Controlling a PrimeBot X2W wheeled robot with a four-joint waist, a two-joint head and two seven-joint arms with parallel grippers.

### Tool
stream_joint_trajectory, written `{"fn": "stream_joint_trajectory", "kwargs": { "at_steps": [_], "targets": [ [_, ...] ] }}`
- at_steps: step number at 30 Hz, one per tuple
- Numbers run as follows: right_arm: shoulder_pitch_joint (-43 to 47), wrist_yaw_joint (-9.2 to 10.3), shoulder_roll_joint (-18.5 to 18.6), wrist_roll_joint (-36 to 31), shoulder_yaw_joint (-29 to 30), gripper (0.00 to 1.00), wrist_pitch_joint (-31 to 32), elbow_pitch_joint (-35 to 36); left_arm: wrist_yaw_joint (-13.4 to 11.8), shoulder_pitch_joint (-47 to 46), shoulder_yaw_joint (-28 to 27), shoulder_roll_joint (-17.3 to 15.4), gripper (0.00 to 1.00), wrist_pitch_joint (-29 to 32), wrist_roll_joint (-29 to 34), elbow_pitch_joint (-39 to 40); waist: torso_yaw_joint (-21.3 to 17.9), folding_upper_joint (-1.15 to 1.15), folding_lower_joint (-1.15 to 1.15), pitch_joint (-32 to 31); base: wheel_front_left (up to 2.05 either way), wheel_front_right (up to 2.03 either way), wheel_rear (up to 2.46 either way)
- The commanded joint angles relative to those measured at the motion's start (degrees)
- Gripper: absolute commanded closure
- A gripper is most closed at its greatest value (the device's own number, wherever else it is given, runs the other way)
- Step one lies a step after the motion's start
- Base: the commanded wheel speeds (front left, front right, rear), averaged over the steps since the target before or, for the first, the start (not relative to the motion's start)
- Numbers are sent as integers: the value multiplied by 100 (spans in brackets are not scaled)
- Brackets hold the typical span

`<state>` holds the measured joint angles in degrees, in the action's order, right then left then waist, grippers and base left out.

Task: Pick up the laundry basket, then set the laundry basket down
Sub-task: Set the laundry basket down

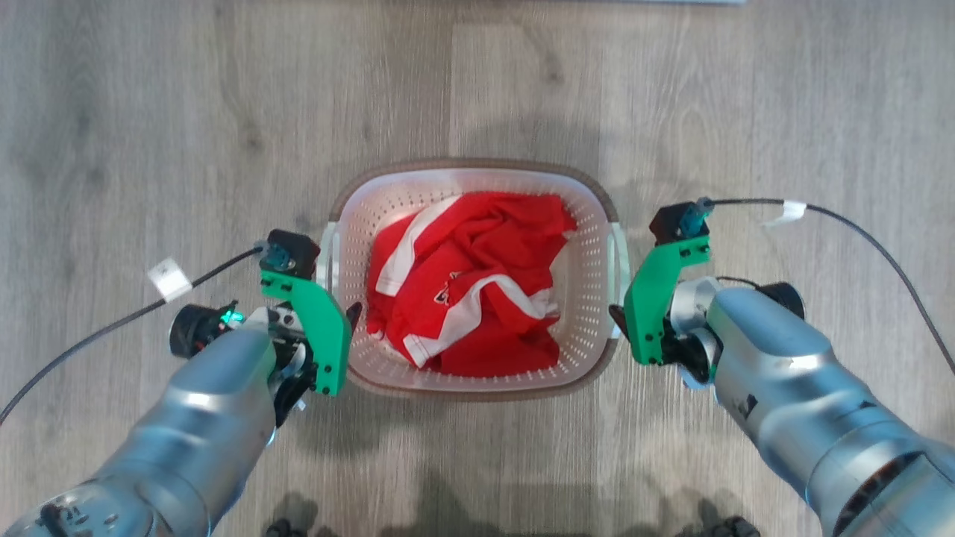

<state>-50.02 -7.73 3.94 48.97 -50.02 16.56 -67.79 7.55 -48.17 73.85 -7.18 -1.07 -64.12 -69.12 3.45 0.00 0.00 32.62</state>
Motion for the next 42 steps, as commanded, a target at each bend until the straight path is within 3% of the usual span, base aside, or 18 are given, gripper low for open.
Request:
{"fn": "stream_joint_trajectory", "kwargs": {
  "at_steps": [1,8,19,23,27,30,33,36,42],
  "targets": [
    [265,24,-106,44,-68,0,6,67,-7,57,-49,-184,0,-64,-17,-38,-20,0,0,-190,0,0,0],
    [544,24,-106,223,-124,0,-294,187,-7,348,-88,-258,0,-602,-83,-230,-68,0,0,-1010,0,0,0],
    [691,24,-106,288,47,0,-2050,235,-115,467,-413,-342,0,-1382,-42,-154,-62,0,0,-2044,0,0,0],
    [657,24,-106,308,184,0,-2814,258,-560,409,-1337,-702,0,-1390,522,934,-40,0,0,-2307,0,0,0],
    [577,24,-106,172,423,0,-3137,356,-1035,1090,-2697,-1073,0,-1391,1567,2499,-58,0,0,-2537,0,0,0],
    [486,24,-106,-329,1181,0,-3152,747,-1250,1843,-3688,-1157,0,-1391,2386,3620,-107,0,0,-2648,0,0,0],
    [849,24,-106,-1175,2072,0,-3154,1418,-1290,2524,-4504,-1067,0,-1392,3098,4537,-132,0,0,-2747,0,0,0],
    [1493,24,-106,-1858,2769,0,-3154,2279,-1178,3077,-5126,-866,0,-1392,3648,5198,-134,0,0,-2836,0,0,0],
    [2508,24,-106,-2363,3229,0,-3155,3442,-896,3750,-5960,-398,0,-1392,4250,5892,-128,0,0,-2974,0,0,0]
  ]
}}
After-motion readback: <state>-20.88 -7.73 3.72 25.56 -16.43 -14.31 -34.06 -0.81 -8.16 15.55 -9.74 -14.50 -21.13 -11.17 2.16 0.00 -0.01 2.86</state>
